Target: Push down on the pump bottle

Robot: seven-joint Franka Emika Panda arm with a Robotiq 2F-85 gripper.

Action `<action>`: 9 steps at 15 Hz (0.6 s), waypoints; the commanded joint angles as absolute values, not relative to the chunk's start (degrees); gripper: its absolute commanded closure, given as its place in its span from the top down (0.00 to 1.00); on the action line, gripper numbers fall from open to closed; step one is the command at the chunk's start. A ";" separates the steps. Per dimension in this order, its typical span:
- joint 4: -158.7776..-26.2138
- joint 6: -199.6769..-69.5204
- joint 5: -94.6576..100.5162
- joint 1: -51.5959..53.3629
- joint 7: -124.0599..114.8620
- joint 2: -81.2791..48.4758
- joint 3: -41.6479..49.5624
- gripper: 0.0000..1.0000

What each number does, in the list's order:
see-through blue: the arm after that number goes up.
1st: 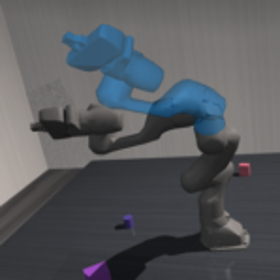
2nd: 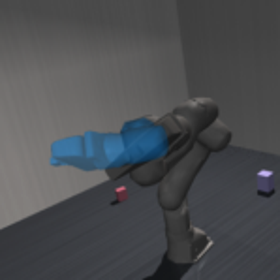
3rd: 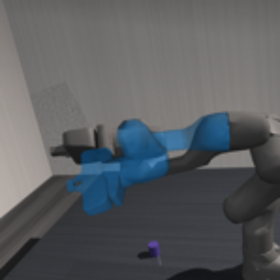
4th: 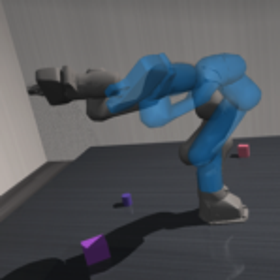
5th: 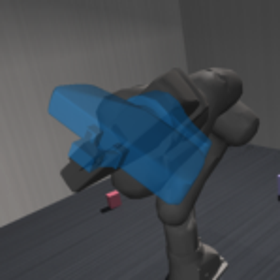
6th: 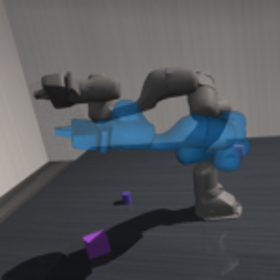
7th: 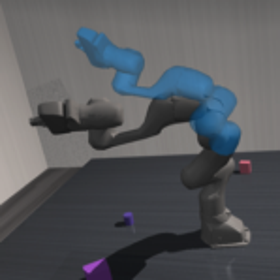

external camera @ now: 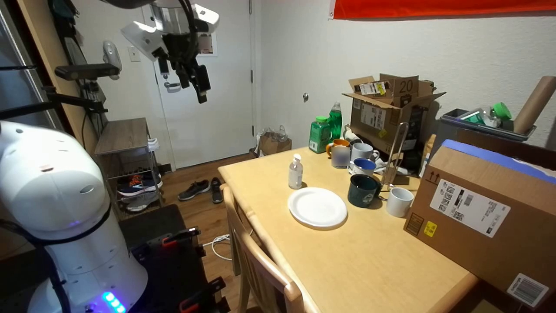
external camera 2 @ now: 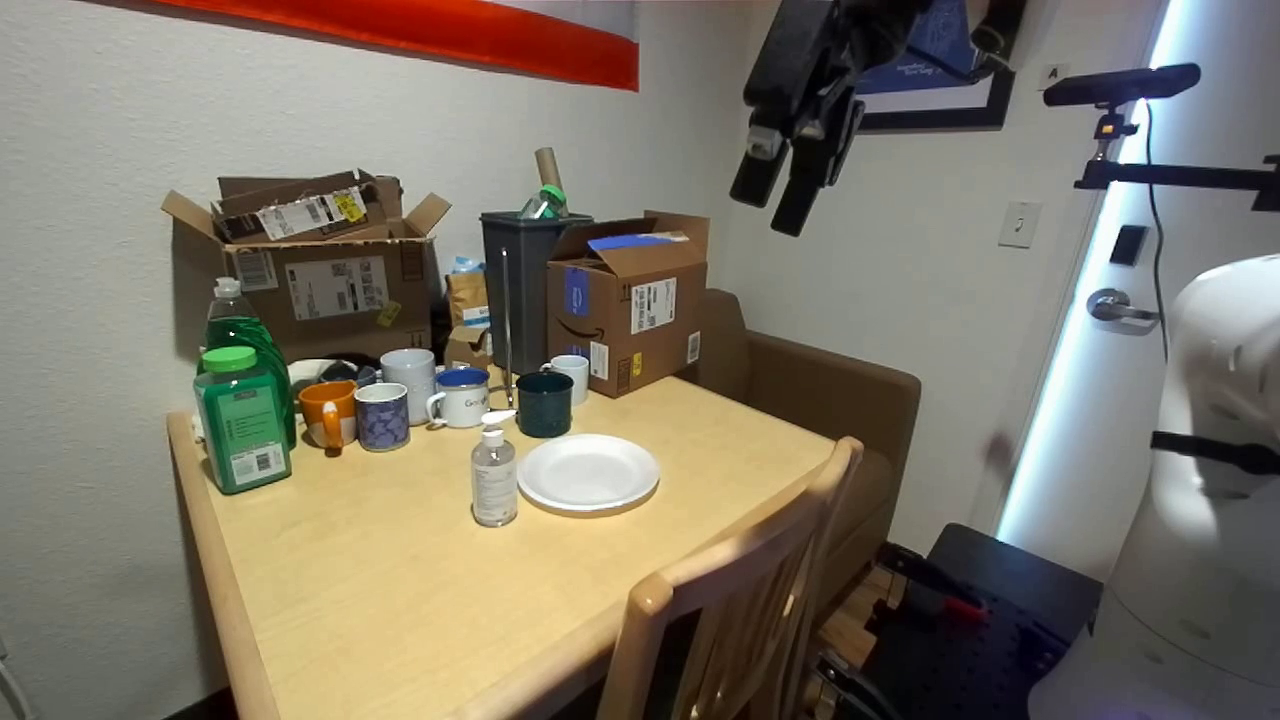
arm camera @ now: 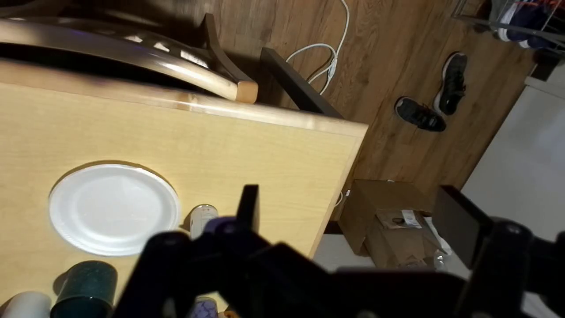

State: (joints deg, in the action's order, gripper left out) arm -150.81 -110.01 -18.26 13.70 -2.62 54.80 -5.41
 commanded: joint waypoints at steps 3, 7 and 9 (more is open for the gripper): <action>-150.60 -109.62 -18.83 12.82 -2.07 54.80 -5.96 1.00; -150.60 -109.62 -18.83 12.82 -2.07 54.80 -5.96 1.00; -150.15 -109.36 -18.72 12.31 -2.36 54.38 -5.61 1.00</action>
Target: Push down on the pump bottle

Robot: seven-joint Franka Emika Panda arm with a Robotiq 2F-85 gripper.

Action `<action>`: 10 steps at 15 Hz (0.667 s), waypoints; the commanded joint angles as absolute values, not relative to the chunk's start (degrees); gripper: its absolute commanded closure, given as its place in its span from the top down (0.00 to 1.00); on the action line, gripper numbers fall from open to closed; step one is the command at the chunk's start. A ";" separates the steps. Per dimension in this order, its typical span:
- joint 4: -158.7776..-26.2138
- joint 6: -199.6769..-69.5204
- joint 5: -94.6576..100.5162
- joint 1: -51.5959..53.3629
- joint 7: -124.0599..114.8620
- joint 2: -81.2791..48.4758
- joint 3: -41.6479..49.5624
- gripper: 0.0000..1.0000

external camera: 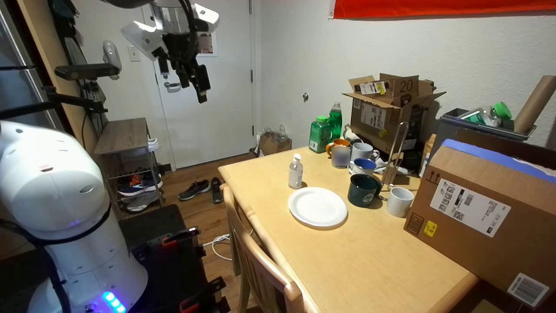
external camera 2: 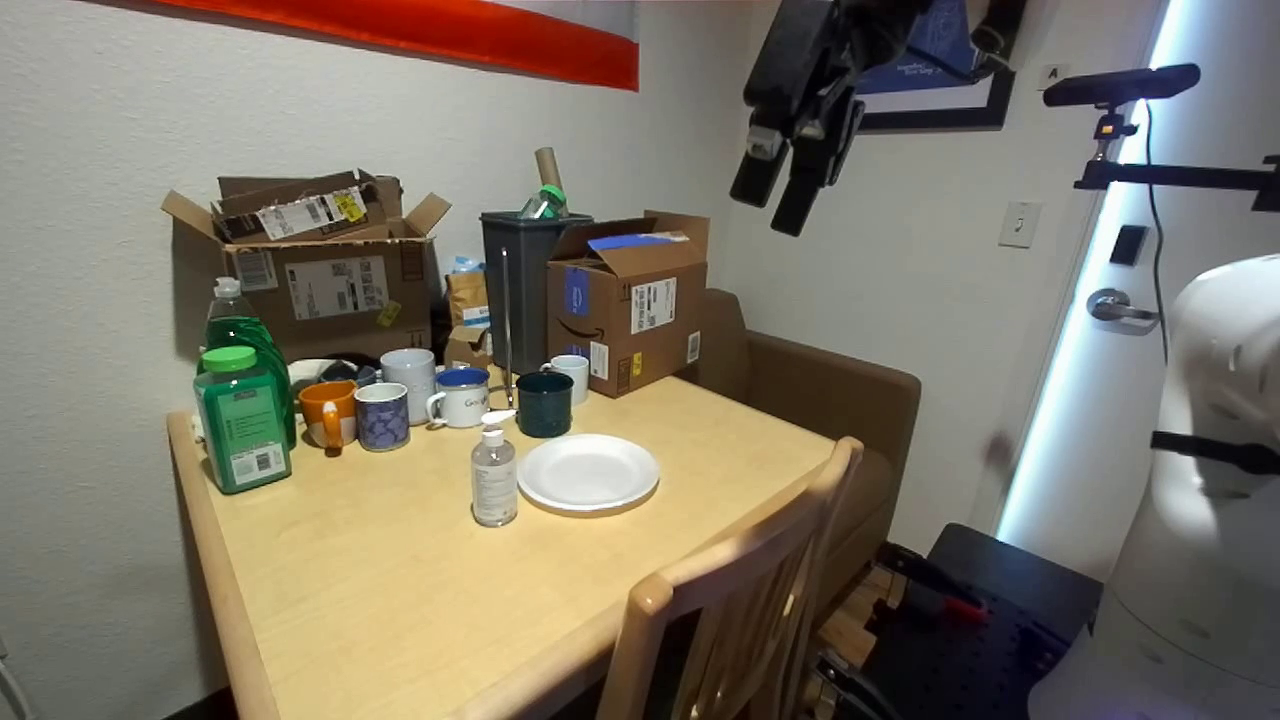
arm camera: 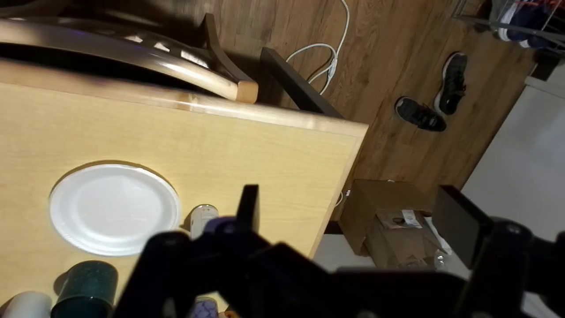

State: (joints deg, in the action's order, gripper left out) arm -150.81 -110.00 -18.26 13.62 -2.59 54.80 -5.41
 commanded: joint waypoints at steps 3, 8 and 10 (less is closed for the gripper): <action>-149.02 -108.92 -18.27 11.55 -2.23 53.17 -5.27 1.00; -145.22 -108.82 -18.33 11.25 -1.52 48.91 -4.74 1.00; -143.40 -108.81 -18.22 11.20 -1.58 47.61 -4.87 1.00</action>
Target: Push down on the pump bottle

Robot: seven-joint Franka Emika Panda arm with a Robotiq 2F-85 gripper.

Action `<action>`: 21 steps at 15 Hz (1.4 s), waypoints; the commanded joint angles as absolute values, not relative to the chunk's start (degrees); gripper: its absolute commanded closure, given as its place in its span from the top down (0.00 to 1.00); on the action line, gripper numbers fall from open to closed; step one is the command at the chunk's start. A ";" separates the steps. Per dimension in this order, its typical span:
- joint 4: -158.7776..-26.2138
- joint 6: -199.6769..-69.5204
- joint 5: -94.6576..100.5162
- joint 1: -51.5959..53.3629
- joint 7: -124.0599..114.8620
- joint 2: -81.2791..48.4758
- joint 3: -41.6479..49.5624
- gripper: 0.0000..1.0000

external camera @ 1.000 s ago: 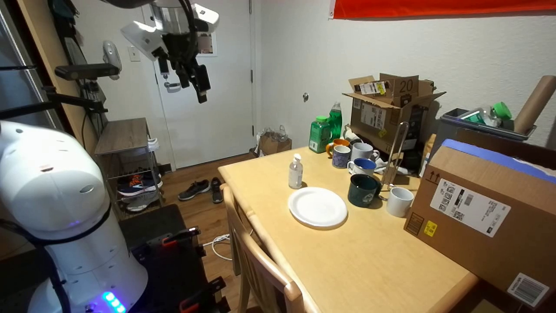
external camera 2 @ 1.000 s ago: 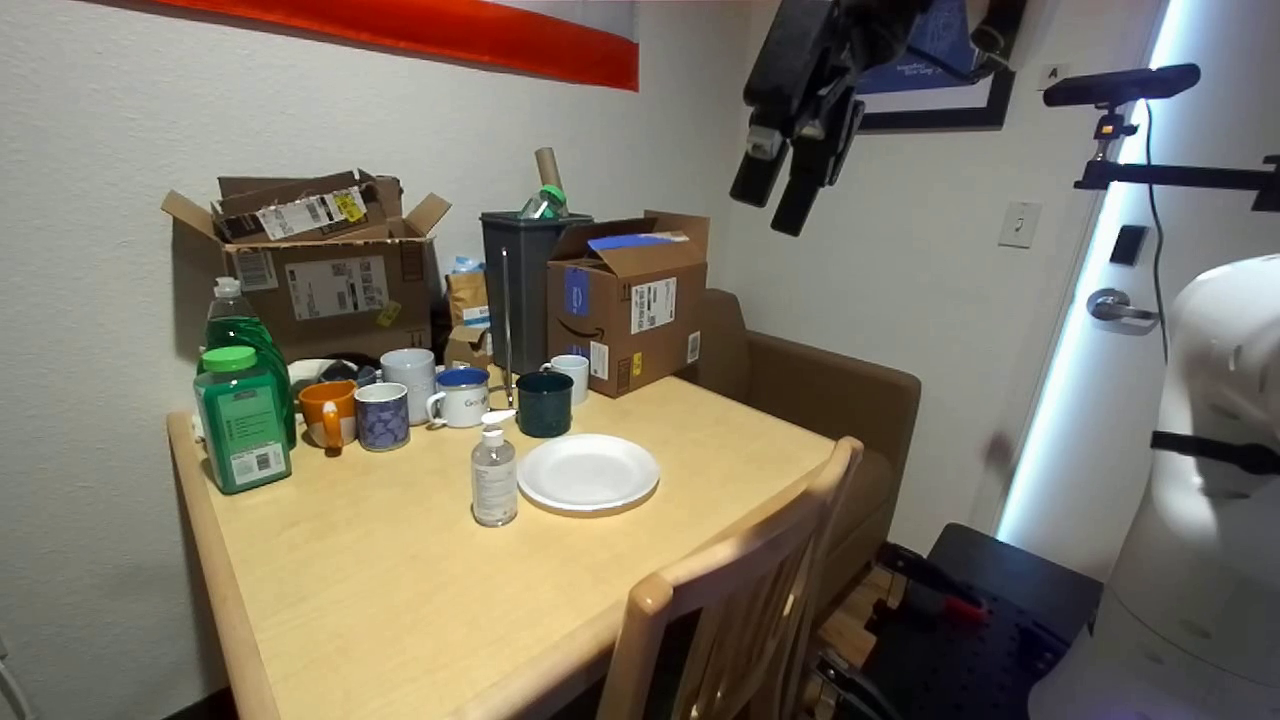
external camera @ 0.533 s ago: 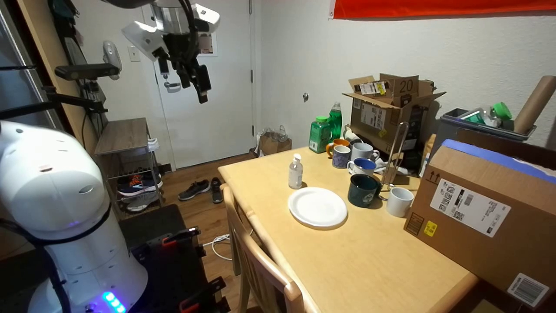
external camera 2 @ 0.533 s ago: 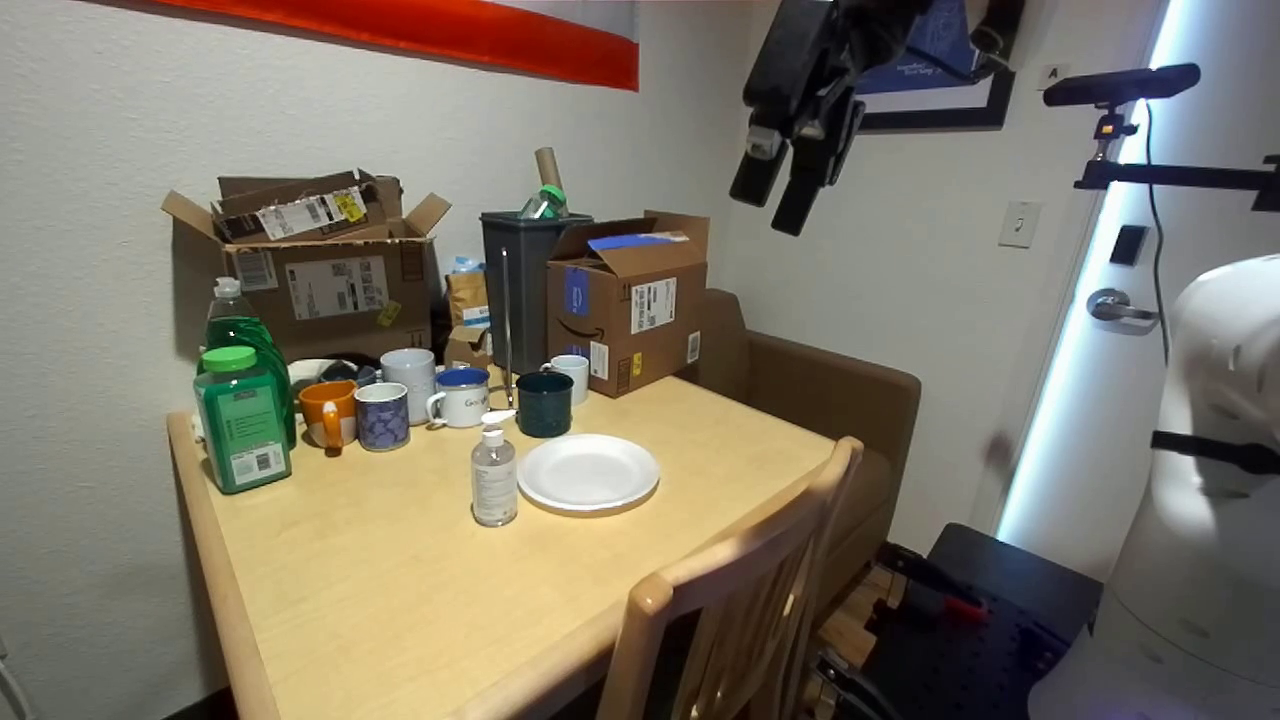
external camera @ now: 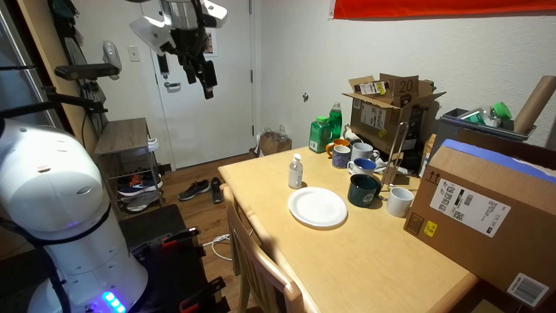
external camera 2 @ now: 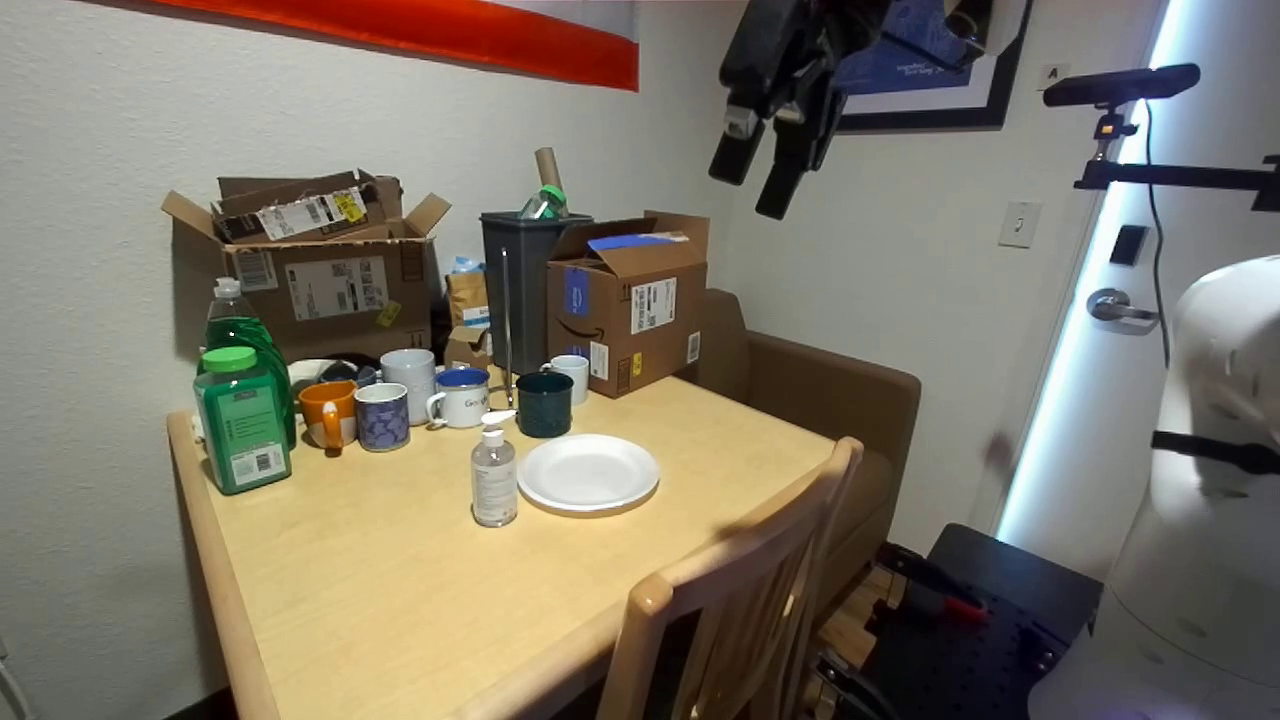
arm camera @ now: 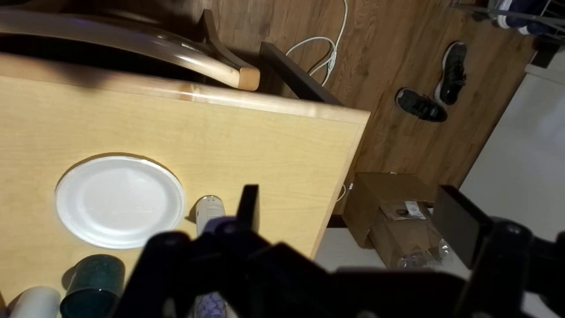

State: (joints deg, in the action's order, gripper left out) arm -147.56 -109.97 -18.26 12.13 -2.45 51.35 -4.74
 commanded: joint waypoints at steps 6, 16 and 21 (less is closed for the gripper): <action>-135.19 -105.69 -17.51 10.66 -1.44 43.99 -4.36 1.00; -122.65 -99.76 -17.15 9.33 -0.38 33.43 -4.11 1.00; -116.74 -99.28 -16.95 8.86 0.07 26.67 -4.13 1.00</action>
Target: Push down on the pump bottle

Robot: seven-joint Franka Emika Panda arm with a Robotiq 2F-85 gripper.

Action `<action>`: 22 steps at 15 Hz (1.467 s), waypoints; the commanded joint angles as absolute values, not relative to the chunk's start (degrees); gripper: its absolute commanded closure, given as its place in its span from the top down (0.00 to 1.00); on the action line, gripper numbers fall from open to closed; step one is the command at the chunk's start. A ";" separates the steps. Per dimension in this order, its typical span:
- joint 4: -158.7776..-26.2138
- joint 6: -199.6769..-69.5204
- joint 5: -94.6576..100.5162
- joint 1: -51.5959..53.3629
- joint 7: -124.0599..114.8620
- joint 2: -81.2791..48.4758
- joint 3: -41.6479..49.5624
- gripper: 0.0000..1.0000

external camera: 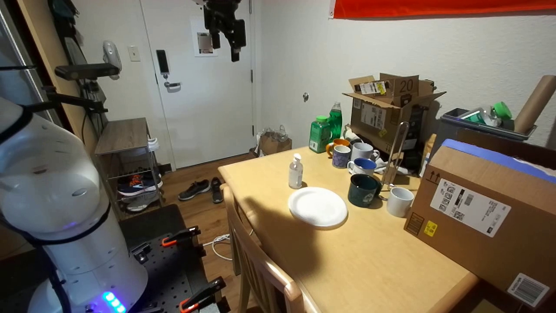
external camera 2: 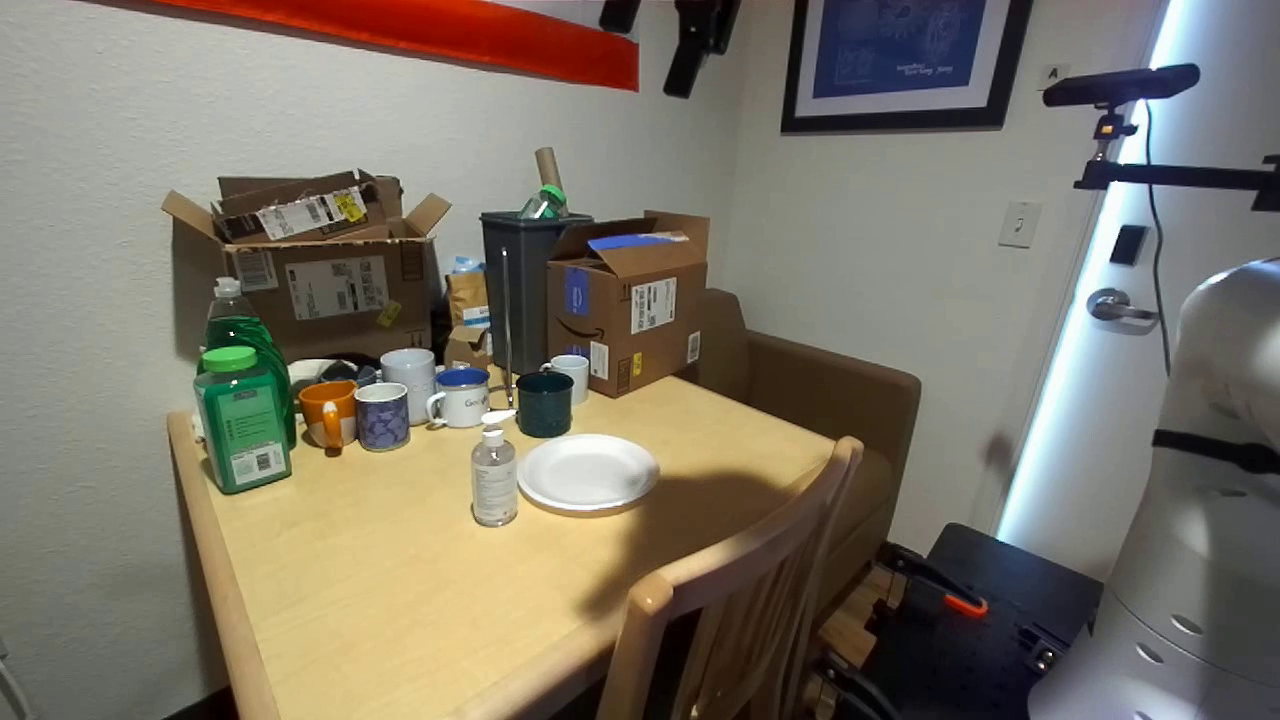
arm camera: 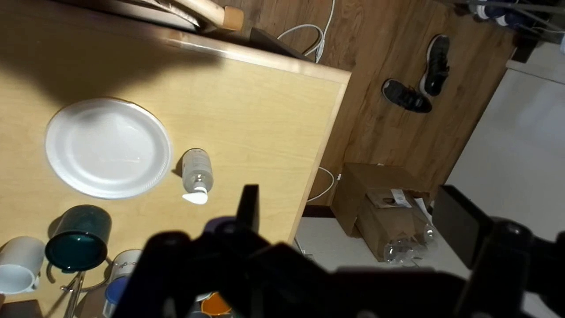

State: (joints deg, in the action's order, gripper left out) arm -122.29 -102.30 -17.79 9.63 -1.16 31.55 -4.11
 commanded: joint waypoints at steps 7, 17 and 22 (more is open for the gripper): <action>-109.84 -97.47 -16.55 8.64 -0.13 19.46 -4.49 1.00; -104.72 -97.13 -17.36 8.04 0.74 13.60 -4.08 0.72; -102.24 -97.28 -18.84 7.71 2.12 11.22 -3.54 0.34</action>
State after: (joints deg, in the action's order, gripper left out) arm -105.63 -99.53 -17.46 8.49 0.25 13.50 -3.84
